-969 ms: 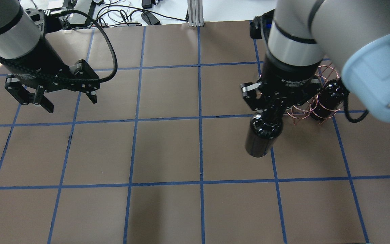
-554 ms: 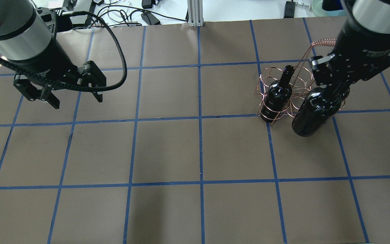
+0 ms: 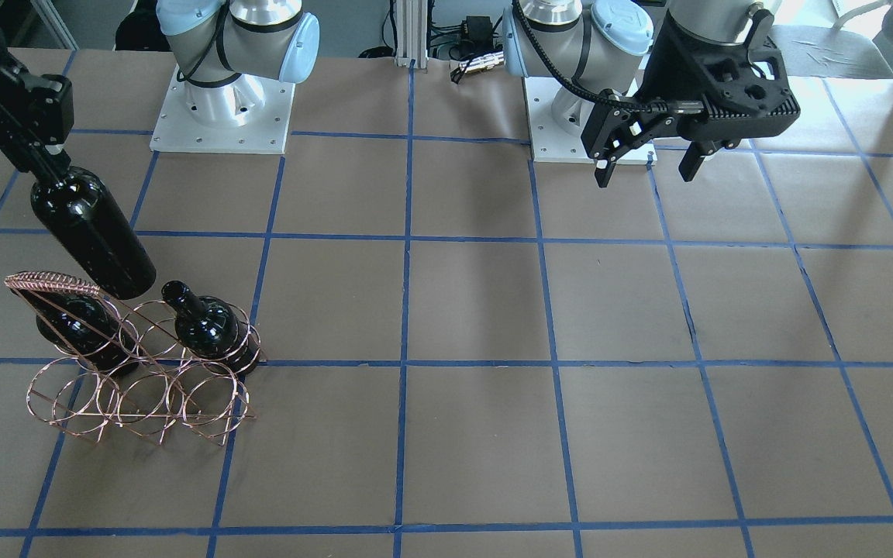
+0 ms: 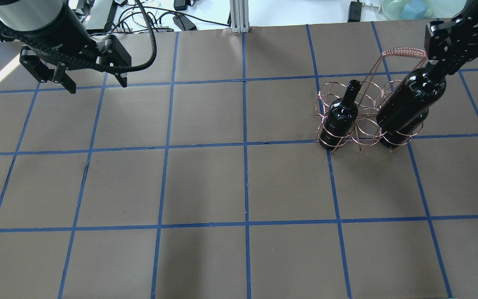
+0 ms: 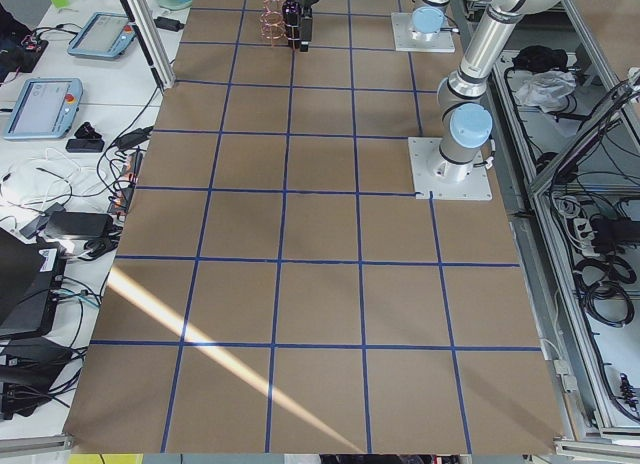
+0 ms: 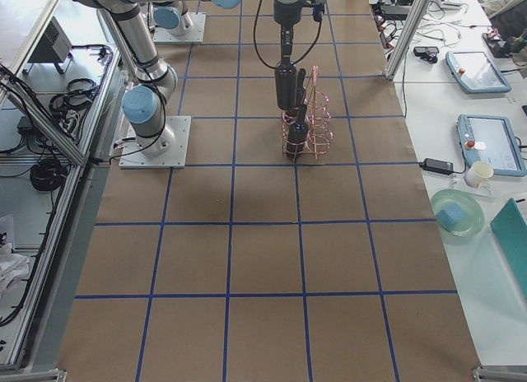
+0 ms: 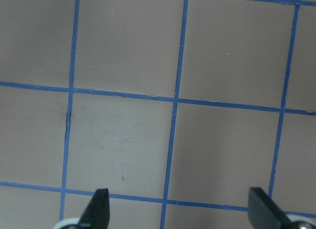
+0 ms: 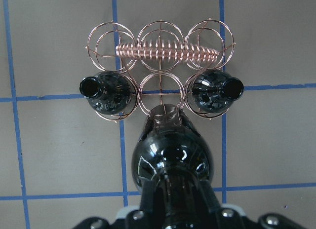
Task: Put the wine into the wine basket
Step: 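Lower the bottle into the empty basket slot with the right gripper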
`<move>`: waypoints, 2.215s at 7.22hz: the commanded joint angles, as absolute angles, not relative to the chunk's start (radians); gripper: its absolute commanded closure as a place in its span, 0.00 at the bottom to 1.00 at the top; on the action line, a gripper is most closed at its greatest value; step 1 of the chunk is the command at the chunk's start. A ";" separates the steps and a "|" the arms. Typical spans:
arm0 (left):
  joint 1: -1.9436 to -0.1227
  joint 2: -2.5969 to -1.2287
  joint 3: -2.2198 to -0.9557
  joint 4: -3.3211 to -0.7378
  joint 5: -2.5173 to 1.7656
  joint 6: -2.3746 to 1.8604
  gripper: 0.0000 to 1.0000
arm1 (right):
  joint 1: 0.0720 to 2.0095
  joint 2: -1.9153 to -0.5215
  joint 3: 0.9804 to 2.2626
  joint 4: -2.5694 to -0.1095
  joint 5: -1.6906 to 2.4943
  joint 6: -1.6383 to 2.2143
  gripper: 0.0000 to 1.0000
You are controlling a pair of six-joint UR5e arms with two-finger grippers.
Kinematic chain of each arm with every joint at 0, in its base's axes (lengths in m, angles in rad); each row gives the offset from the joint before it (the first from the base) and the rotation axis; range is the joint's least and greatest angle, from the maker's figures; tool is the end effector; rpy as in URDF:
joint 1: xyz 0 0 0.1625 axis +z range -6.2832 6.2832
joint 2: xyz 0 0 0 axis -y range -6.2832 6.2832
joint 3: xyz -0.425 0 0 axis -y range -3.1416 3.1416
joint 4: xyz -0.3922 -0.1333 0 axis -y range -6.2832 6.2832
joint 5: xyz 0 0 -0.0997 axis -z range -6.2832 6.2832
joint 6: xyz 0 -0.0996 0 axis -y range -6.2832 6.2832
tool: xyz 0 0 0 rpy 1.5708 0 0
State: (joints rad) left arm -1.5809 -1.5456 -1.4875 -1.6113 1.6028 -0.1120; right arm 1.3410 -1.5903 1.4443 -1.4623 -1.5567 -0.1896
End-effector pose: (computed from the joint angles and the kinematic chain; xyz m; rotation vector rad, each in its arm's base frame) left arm -0.1350 -0.4841 0.5373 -0.1602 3.1078 -0.1087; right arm 0.0211 -0.5011 0.5487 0.0626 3.1344 -0.0621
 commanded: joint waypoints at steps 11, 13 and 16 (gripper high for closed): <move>-1.597 -1.562 -1.505 -1.620 1.568 -0.060 0.00 | 1.361 -1.450 1.468 -1.561 -1.551 -0.172 1.00; -1.597 -1.557 -1.505 -1.621 1.569 -0.023 0.00 | 1.359 -1.447 1.514 -1.583 -1.552 -0.173 1.00; -1.595 -1.555 -1.506 -1.618 1.571 0.005 0.00 | 1.359 -1.397 1.580 -1.713 -1.552 -0.155 1.00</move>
